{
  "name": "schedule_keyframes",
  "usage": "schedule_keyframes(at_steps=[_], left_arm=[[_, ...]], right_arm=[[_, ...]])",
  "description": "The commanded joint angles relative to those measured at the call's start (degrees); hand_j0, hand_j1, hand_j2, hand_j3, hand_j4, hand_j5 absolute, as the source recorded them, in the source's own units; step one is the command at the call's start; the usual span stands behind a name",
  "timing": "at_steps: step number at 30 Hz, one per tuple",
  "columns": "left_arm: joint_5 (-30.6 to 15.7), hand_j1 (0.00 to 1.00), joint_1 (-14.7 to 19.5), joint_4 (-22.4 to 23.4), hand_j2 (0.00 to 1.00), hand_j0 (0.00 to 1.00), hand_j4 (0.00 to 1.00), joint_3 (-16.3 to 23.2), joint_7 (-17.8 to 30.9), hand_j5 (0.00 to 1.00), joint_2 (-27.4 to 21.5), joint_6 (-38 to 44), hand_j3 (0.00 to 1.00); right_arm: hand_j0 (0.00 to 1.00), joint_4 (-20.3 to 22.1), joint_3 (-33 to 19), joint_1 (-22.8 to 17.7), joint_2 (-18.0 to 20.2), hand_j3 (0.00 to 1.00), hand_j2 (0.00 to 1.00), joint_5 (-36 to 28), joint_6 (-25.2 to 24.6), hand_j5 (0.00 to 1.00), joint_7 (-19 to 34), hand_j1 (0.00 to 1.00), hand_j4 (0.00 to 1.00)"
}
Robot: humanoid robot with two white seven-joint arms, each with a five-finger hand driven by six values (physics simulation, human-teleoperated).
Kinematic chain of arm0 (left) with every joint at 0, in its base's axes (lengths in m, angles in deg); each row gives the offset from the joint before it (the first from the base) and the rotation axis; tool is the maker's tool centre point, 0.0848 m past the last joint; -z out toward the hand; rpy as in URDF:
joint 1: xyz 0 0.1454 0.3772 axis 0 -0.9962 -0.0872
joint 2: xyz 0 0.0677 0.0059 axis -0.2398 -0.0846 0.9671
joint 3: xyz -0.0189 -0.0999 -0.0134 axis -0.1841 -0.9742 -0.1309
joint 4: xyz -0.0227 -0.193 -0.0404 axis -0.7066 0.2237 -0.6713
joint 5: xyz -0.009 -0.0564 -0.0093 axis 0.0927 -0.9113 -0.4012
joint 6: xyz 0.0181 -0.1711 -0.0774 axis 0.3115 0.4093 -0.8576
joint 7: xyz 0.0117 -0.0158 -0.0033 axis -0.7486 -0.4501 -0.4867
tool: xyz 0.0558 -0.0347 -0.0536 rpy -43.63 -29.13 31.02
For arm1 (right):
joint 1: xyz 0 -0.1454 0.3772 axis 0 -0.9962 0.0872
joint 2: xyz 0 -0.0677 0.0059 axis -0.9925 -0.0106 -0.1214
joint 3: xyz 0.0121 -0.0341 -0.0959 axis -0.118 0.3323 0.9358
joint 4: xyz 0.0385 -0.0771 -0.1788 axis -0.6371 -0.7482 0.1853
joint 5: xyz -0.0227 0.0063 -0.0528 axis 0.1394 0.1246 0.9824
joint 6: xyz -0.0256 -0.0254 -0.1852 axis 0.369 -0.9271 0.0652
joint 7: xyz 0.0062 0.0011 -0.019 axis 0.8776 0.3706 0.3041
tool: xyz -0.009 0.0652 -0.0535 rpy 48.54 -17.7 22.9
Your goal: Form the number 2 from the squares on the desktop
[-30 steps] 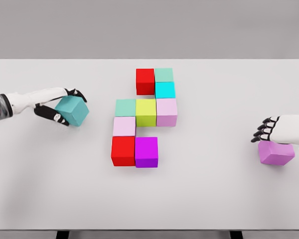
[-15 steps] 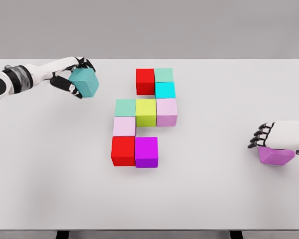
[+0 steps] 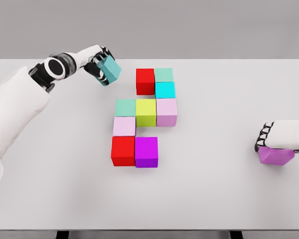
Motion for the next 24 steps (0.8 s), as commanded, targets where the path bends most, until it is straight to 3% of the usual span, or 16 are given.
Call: schedule_keyframes(at_steps=[1, 11, 16, 20, 21, 24], left_arm=[[0.9, 0.37, 0.1, 0.6, 0.37, 0.37, 0.37, -0.1, -0.6, 0.37, 1.4, 0.9, 0.37], [1.4, 0.37, 0.2, 0.7, 0.37, 0.37, 0.37, 1.3, -0.8, 0.37, 3.9, 0.9, 0.37], [1.7, 0.43, 0.2, 0.7, 0.43, 0.43, 0.43, 1.4, -0.9, 0.43, 3.6, 0.7, 0.43], [1.7, 0.58, 0.2, 0.8, 0.58, 0.58, 0.58, 1.4, -1.0, 0.58, 3.5, 0.2, 0.58], [1.6, 0.66, 0.3, 1.4, 0.66, 0.66, 0.66, 1.3, -1.0, 0.66, 3.5, 0.1, 0.66], [1.6, 0.68, 0.3, 2.2, 0.68, 0.68, 0.68, 1.4, -1.2, 0.68, 3.7, 0.2, 0.68]], right_arm=[[0.69, -0.1, 0.1, 0.0, -0.8, 0.69, 0.69, -2.4, -0.2, 0.69, -0.3, 0.69, 0.69], [0.69, -2.3, -3.5, 0.3, -3.7, 0.69, 0.69, -9.9, -0.2, 0.69, -0.3, 0.69, 0.69], [0.7, -2.3, -3.7, 0.5, -7.3, 0.7, 0.7, -10.9, -0.2, 0.7, -0.3, 0.7, 0.7], [0.74, -1.9, -3.7, 0.9, -9.1, 0.74, 0.74, -10.9, -0.2, 0.74, -0.3, 0.74, 0.74], [0.75, -1.6, -3.7, 1.1, -9.7, 0.75, 0.75, -10.9, -0.2, 0.75, -0.3, 0.75, 0.75], [0.75, 0.5, -3.5, 1.1, -10.6, 0.75, 0.75, -10.9, -0.2, 0.75, -0.3, 0.75, 0.75]])
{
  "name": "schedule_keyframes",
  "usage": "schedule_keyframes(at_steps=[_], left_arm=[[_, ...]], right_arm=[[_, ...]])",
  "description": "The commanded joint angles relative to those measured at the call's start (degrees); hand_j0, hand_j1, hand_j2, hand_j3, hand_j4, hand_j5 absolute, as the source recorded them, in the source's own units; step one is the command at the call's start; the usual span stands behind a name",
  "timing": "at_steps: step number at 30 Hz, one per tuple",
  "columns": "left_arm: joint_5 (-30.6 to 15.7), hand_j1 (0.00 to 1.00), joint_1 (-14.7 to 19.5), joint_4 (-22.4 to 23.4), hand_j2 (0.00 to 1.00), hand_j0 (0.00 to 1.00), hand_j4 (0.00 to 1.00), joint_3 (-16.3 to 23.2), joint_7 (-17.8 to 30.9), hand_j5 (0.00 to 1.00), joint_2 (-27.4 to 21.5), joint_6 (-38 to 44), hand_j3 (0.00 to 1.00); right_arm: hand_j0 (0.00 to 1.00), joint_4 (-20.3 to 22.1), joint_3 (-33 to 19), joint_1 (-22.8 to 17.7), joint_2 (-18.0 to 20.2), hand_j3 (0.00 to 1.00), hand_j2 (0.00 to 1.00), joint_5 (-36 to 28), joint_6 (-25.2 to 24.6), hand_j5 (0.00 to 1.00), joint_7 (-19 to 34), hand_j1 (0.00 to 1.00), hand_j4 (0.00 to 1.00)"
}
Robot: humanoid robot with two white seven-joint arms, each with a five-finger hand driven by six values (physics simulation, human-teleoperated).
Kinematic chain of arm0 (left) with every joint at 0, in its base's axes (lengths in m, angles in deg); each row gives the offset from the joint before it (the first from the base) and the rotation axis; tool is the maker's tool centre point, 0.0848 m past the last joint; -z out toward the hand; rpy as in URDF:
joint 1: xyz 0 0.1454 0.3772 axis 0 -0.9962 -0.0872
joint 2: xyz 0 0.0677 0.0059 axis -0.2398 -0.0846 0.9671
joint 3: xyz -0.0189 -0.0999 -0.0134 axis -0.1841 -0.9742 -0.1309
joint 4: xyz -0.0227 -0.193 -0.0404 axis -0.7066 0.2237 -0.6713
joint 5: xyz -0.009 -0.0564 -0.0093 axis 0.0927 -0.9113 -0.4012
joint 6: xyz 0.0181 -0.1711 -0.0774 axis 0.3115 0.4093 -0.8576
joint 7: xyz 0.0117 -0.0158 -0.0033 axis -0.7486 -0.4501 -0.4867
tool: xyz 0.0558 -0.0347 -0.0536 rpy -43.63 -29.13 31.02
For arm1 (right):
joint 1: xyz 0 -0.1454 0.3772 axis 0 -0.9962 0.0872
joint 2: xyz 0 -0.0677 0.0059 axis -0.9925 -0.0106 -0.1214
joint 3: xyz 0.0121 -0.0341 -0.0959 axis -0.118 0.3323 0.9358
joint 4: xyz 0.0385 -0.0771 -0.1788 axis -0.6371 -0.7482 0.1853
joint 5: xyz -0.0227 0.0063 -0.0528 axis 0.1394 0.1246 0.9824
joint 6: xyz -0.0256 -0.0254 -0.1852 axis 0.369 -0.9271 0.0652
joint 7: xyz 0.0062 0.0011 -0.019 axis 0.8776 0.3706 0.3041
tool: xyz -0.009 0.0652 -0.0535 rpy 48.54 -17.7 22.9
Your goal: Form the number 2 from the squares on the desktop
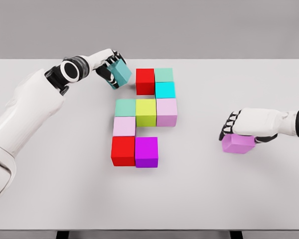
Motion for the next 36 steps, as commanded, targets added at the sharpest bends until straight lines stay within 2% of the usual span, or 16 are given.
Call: schedule_keyframes(at_steps=[1, 4, 7, 14, 16, 19, 25, 28, 32, 36], left_arm=[[-0.1, 0.68, 0.0, 0.4, 0.68, 0.68, 0.68, -0.1, -1.0, 0.68, 0.0, 0.1, 0.68], [0.0, 0.67, 0.0, 0.4, 0.67, 0.67, 0.67, 0.0, -2.8, 0.67, 0.2, 1.5, 0.67], [0.1, 0.67, -0.1, 0.2, 0.67, 0.67, 0.67, 0.1, -6.9, 0.67, 0.8, 5.2, 0.67], [0.0, 0.68, -0.3, -0.6, 0.68, 0.68, 0.68, 0.2, -7.3, 0.68, 0.9, 5.2, 0.68], [-0.1, 0.69, -0.4, -0.6, 0.69, 0.69, 0.69, 0.2, -7.3, 0.69, 0.8, 4.8, 0.69], [-0.2, 0.75, -0.5, -0.6, 0.75, 0.75, 0.75, 0.3, -7.2, 0.75, 0.9, 4.7, 0.75], [-0.2, 0.87, -0.7, -0.6, 0.87, 0.87, 0.87, 1.1, -7.2, 0.87, 0.9, 4.7, 0.87], [-0.3, 0.91, -0.8, -0.6, 0.91, 0.91, 0.91, 1.1, -7.1, 0.91, 0.9, 4.6, 0.91], [-0.4, 0.95, -0.8, -0.6, 0.95, 0.95, 0.95, 1.1, -7.1, 0.95, 0.9, 4.2, 0.95], [-0.4, 0.95, -0.8, -0.8, 0.95, 0.95, 0.95, 1.1, -7.1, 0.95, 0.9, 4.2, 0.95]], right_arm=[[0.77, 1.8, 0.1, 0.0, -0.9, 0.77, 0.77, -0.3, -0.2, 0.77, 0.0, 0.77, 0.77], [0.78, 3.7, 0.3, 0.1, -2.0, 0.78, 0.78, -0.3, -0.2, 0.78, 0.0, 0.78, 0.78], [0.79, 5.7, 0.4, 0.2, -2.8, 0.79, 0.79, -0.3, -0.2, 0.79, 0.0, 0.79, 0.79], [0.86, 6.0, 0.8, 3.0, -5.0, 0.86, 0.86, -2.0, -0.2, 0.86, 0.0, 0.86, 0.86], [0.9, 5.9, 2.5, 4.2, -5.7, 0.9, 0.9, -2.1, -0.2, 0.9, 0.0, 0.9, 0.9], [1.0, 6.0, 3.2, 5.5, -6.1, 1.0, 1.0, -2.7, -0.2, 1.0, 0.0, 1.0, 1.0], [1.0, 4.8, 2.6, 7.2, -5.2, 1.0, 1.0, -3.6, -0.2, 1.0, 0.0, 1.0, 1.0], [1.0, 2.8, -0.3, 7.5, 1.5, 1.0, 1.0, -5.2, -0.2, 1.0, 0.0, 1.0, 1.0], [1.0, -0.3, -0.7, 7.0, 10.5, 1.0, 1.0, -5.3, -0.2, 1.0, 0.0, 1.0, 1.0], [1.0, 1.4, 0.0, 6.3, 15.1, 1.0, 1.0, -5.1, -0.2, 1.0, 0.0, 1.0, 1.0]])
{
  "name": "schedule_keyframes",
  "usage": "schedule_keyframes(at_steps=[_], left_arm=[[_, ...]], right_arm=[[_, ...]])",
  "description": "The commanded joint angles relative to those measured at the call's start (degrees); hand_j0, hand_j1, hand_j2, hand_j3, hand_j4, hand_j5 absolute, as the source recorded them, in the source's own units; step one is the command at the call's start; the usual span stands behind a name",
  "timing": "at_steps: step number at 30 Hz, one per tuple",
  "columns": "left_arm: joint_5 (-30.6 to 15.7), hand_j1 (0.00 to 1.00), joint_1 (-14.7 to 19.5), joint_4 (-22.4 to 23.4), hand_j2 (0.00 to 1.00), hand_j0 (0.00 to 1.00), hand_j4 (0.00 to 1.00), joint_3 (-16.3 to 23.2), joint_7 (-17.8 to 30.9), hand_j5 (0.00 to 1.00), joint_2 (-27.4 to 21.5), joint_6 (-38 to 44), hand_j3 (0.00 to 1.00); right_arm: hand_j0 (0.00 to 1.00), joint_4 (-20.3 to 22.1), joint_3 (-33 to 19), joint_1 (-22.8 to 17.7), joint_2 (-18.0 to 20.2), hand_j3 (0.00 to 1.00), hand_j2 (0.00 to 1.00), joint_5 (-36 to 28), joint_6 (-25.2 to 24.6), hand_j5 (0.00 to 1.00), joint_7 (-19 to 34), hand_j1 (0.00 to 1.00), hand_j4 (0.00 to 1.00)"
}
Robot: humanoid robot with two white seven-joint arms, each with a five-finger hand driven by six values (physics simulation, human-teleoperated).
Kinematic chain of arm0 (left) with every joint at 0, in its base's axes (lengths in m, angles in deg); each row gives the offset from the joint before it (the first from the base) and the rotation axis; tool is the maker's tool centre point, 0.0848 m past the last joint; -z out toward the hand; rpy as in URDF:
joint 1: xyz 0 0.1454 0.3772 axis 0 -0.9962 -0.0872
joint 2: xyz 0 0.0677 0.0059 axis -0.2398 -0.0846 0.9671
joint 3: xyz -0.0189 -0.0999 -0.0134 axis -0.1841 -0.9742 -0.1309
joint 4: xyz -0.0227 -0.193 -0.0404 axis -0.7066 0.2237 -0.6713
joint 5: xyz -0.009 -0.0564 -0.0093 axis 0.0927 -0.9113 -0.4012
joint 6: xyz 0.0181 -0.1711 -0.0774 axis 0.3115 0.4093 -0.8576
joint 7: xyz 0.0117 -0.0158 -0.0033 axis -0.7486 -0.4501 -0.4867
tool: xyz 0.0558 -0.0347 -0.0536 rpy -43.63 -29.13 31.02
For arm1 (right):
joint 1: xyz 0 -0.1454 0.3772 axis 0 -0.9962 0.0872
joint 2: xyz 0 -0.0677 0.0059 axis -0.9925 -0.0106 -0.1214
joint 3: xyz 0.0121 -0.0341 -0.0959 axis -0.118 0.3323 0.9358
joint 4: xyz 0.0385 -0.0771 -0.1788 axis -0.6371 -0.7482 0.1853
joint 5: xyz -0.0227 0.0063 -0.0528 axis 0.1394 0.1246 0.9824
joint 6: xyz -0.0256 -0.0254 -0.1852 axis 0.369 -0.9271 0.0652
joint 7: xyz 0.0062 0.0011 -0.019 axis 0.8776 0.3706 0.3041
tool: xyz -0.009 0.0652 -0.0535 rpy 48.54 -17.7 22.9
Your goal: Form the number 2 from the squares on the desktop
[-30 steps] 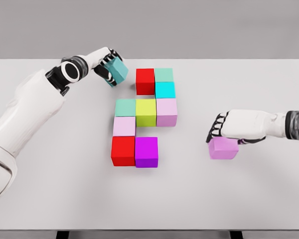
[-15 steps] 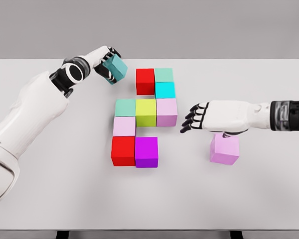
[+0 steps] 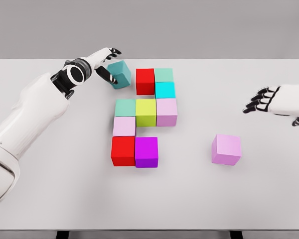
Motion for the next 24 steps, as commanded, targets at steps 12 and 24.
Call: schedule_keyframes(at_steps=[12, 24], left_arm=[[-0.1, 1.0, 0.1, -0.1, 1.0, 1.0, 1.0, 0.0, 0.5, 1.0, -6.9, -6.7, 1.0], [1.8, 1.0, 5.1, -0.4, 1.0, 1.0, 1.0, 11.5, 10.0, 1.0, -5.1, -6.7, 1.0]], right_arm=[[1.0, 5.1, 0.5, -7.6, 3.1, 1.0, 1.0, 8.1, -0.2, 1.0, 0.0, 1.0, 1.0], [1.0, 5.1, 2.3, -7.4, -5.2, 1.0, 1.0, 8.8, -0.2, 1.0, 0.0, 1.0, 1.0]])
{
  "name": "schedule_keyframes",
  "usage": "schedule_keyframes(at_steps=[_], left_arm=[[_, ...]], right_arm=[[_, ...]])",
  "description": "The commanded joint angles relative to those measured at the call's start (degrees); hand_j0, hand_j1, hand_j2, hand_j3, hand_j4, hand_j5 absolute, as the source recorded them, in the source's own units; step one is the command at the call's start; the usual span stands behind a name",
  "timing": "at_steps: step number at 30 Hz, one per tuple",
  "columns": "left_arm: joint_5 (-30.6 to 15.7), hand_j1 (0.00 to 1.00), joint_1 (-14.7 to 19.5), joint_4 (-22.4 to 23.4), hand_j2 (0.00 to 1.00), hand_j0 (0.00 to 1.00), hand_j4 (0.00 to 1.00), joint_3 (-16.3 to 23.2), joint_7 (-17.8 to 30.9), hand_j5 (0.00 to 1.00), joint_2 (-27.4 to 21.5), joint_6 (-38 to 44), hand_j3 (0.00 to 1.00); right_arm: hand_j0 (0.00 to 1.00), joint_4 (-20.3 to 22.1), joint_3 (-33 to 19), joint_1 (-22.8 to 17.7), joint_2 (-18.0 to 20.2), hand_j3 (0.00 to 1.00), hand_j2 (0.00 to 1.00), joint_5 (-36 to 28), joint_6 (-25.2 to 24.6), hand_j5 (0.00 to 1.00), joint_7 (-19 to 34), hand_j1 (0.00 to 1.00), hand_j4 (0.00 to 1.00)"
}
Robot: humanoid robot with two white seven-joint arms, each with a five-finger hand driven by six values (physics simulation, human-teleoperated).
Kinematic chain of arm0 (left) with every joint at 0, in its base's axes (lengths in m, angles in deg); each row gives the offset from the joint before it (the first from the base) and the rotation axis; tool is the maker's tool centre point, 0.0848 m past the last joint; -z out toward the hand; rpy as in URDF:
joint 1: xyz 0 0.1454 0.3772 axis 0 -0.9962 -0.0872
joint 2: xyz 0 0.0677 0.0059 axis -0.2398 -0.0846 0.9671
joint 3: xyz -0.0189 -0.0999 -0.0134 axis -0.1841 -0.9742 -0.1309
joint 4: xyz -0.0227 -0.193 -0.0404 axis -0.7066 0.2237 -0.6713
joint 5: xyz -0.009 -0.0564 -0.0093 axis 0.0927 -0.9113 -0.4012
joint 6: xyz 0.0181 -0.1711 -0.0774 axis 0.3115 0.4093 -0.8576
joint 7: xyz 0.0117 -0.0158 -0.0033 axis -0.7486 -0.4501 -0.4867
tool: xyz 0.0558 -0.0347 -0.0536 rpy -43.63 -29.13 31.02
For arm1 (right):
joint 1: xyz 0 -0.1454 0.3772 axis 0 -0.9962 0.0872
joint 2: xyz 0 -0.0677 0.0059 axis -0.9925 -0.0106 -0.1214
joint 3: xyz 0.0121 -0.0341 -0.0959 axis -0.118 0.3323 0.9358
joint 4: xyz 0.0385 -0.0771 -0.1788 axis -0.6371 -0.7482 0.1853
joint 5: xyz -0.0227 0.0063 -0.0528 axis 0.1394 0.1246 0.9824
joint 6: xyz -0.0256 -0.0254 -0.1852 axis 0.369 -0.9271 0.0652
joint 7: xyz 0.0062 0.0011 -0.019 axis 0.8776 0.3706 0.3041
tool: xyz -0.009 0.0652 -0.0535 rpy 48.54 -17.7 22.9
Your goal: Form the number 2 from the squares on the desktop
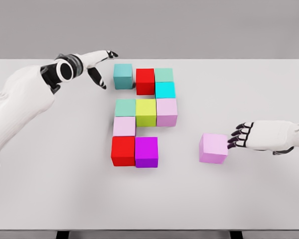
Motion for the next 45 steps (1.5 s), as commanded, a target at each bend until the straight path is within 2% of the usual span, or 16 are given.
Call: schedule_keyframes(at_steps=[1, 9, 11, 13, 21, 25, 29, 37, 45], left_arm=[[0.8, 1.0, 0.0, 0.0, 1.0, 1.0, 1.0, 0.4, 2.7, 1.0, 0.5, 0.0, 1.0], [0.8, 1.0, 0.0, -0.6, 1.0, 1.0, 1.0, 0.5, 4.6, 1.0, 0.9, -0.2, 1.0], [0.7, 1.0, -0.1, -3.7, 1.0, 1.0, 1.0, 0.4, 4.8, 1.0, -0.1, -0.1, 1.0], [0.5, 1.0, -0.1, -4.7, 1.0, 1.0, 1.0, 0.5, 4.8, 1.0, -0.7, -0.1, 1.0], [0.1, 1.0, -0.2, -4.9, 1.0, 1.0, 1.0, 0.4, 5.3, 1.0, -1.3, -0.1, 1.0], [-0.1, 1.0, -0.2, -6.5, 1.0, 1.0, 1.0, 0.4, 5.6, 1.0, -4.7, -2.8, 1.0], [-0.7, 1.0, -0.3, -6.8, 1.0, 1.0, 1.0, 0.5, 5.6, 1.0, -5.2, -2.9, 1.0], [-0.7, 1.0, -0.4, -6.9, 1.0, 1.0, 1.0, 0.5, 5.6, 1.0, -4.8, -3.0, 1.0], [-0.7, 1.0, -0.5, -7.1, 1.0, 1.0, 1.0, 0.5, 6.9, 1.0, -4.8, -5.1, 1.0]], right_arm=[[1.0, 0.0, 0.3, 0.0, -1.3, 1.0, 1.0, -0.1, -0.1, 1.0, 0.0, 1.0, 1.0], [1.0, 0.1, 0.3, 1.5, -4.3, 1.0, 1.0, -0.3, -0.1, 1.0, 0.0, 1.0, 1.0], [1.0, 0.1, 0.4, 1.6, -4.8, 1.0, 1.0, -0.3, -0.1, 1.0, 0.0, 1.0, 1.0], [1.0, 0.1, 0.4, 1.5, -5.1, 1.0, 1.0, -0.3, -0.1, 1.0, 0.0, 1.0, 1.0], [1.0, 0.1, 1.9, 1.5, -4.3, 1.0, 1.0, -0.2, -0.1, 1.0, 0.0, 1.0, 1.0], [1.0, 0.1, 3.4, 1.4, -3.6, 1.0, 1.0, -0.2, -0.1, 1.0, 0.0, 1.0, 1.0], [1.0, 0.1, 4.5, 1.5, -3.8, 1.0, 1.0, -0.2, -0.1, 1.0, 0.0, 1.0, 1.0], [1.0, 0.2, 4.8, 1.6, -7.2, 1.0, 1.0, -0.3, -0.1, 1.0, 0.0, 1.0, 1.0], [1.0, 0.2, 4.8, 2.6, -7.4, 1.0, 1.0, -0.5, -0.1, 1.0, 0.0, 1.0, 1.0]])
